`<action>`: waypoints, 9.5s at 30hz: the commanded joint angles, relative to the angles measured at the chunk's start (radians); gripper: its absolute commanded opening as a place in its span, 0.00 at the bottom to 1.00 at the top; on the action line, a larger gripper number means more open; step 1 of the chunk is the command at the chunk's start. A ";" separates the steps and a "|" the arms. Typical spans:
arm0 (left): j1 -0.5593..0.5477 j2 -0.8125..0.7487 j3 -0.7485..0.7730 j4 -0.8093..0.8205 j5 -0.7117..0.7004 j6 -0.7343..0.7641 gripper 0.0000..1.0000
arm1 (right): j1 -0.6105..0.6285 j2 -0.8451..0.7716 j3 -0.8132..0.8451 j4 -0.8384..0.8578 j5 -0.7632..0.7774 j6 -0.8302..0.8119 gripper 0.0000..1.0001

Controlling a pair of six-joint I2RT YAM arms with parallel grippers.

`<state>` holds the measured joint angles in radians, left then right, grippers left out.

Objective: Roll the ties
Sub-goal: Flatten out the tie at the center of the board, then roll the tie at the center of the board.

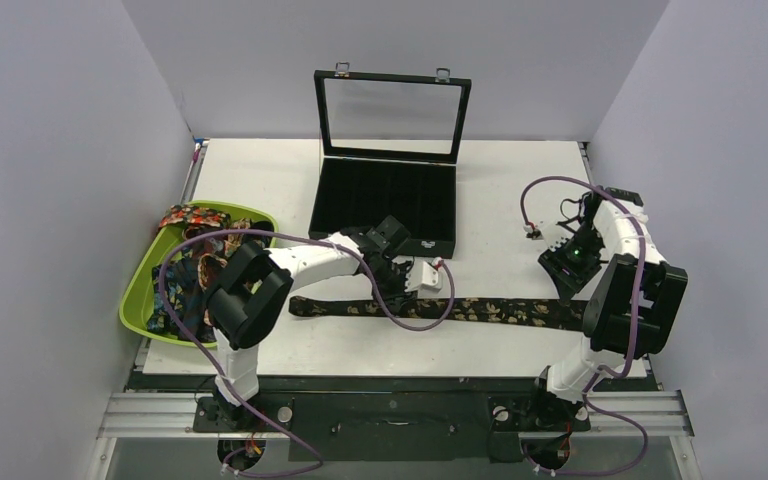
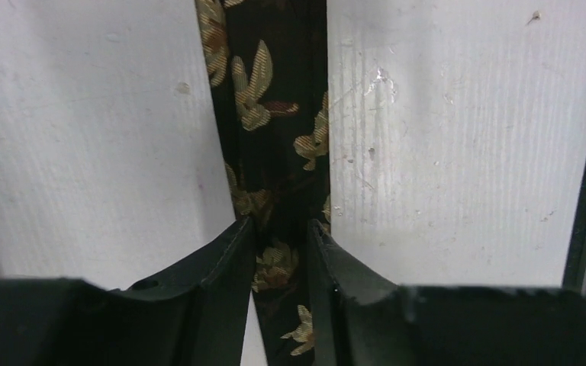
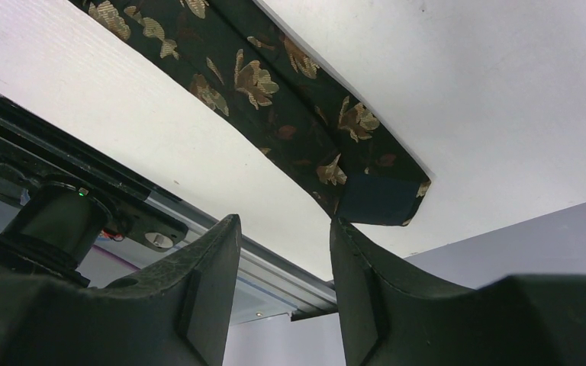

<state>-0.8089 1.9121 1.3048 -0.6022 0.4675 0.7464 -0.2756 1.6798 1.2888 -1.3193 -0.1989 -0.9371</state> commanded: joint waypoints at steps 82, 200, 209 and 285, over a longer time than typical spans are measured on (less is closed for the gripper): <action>0.320 -0.771 -0.539 0.253 -0.024 -0.465 0.99 | 0.227 0.048 -0.332 0.415 0.384 -0.503 0.41; -0.027 -0.010 -0.075 0.070 -0.057 -0.017 0.41 | 0.579 0.087 -0.326 0.735 -0.408 0.982 0.11; -0.034 -0.081 -0.210 0.325 0.026 -0.155 0.35 | 0.504 0.080 -0.234 0.554 -0.411 0.857 0.11; -0.016 -0.014 -0.199 0.900 0.133 -0.517 0.37 | 0.469 0.053 -0.264 0.722 -0.713 1.013 0.01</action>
<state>-0.8223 1.9022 1.0679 0.2878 0.5968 0.2222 0.1963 1.7161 1.0042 -0.5838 -0.9302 0.1356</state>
